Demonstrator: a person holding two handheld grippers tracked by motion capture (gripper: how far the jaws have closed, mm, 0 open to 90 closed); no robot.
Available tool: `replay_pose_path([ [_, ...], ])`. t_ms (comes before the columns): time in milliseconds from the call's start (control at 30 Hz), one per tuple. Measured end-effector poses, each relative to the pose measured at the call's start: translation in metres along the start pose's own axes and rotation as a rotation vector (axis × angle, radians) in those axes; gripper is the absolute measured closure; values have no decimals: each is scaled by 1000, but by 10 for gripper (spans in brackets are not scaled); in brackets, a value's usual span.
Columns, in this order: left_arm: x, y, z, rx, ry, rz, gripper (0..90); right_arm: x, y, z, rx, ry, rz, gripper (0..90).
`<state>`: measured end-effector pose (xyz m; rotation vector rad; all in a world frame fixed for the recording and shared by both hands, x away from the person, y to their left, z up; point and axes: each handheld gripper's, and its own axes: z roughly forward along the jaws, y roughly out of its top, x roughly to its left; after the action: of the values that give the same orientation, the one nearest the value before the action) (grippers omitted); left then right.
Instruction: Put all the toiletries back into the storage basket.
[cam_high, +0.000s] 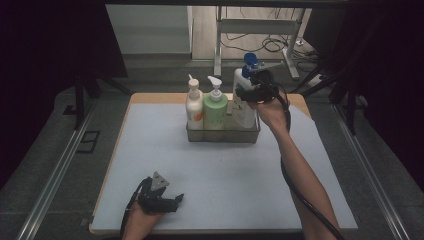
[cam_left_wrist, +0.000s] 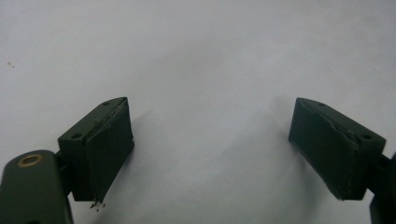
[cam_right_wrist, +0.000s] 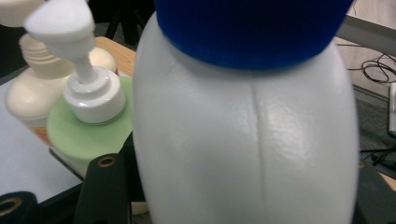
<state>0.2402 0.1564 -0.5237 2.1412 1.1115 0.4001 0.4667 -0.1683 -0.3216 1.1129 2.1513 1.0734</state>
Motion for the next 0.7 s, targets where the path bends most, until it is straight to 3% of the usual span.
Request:
replay_pose_path([
  [700,0,0,0,7,-4,8,121,-2,-25,24,50,18,14,400],
])
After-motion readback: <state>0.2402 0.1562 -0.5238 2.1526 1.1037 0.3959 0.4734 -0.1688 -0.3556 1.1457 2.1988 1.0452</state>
